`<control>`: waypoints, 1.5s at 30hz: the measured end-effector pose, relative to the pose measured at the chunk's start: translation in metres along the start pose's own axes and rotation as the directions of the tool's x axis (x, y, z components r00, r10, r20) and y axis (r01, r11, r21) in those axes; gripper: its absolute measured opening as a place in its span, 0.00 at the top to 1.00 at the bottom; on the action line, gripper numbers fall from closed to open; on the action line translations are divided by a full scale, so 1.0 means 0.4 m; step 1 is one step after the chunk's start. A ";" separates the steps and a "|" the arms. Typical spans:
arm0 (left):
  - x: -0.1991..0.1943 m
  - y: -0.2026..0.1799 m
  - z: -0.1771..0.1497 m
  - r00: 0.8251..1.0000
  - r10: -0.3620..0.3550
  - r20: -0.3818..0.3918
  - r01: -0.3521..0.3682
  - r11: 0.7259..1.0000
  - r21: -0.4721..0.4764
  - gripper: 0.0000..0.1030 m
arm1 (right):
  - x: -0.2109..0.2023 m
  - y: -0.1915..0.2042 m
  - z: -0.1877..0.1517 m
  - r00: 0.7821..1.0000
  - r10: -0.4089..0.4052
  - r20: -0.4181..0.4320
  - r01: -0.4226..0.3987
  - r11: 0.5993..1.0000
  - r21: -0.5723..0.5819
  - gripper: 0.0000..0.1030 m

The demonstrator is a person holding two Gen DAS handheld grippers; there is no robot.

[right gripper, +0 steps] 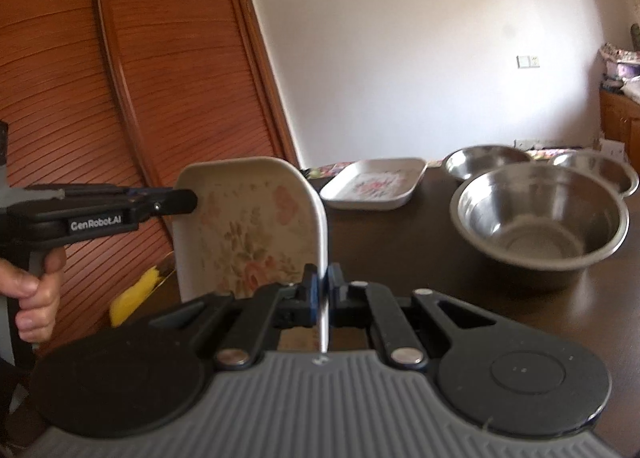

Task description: Organize plates and bowls

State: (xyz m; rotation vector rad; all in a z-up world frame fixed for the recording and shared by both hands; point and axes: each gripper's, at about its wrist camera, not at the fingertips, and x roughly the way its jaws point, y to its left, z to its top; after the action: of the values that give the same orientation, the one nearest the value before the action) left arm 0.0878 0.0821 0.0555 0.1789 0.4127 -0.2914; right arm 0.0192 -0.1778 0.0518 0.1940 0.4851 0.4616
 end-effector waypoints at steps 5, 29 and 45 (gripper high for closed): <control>-0.032 -0.011 -0.037 1.000 0.015 -0.018 -0.015 1.000 -0.004 0.61 | -0.015 0.015 -0.021 1.000 0.021 -0.021 -0.022 1.000 -0.013 0.93; 0.156 0.012 -0.138 0.985 0.021 -0.172 -0.033 0.997 -0.064 0.62 | 0.100 -0.021 -0.071 0.991 -0.052 -0.127 0.049 0.998 -0.028 0.92; 0.202 0.001 -0.152 0.981 0.009 -0.193 -0.022 0.998 -0.065 0.62 | 0.102 -0.030 -0.088 0.986 -0.103 -0.128 0.099 0.994 -0.042 0.90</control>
State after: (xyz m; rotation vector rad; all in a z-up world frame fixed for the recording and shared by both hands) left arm 0.1364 0.0770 -0.0331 0.1449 0.6120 -0.2454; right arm 0.0385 -0.1668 0.0013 0.1044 0.6109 0.3847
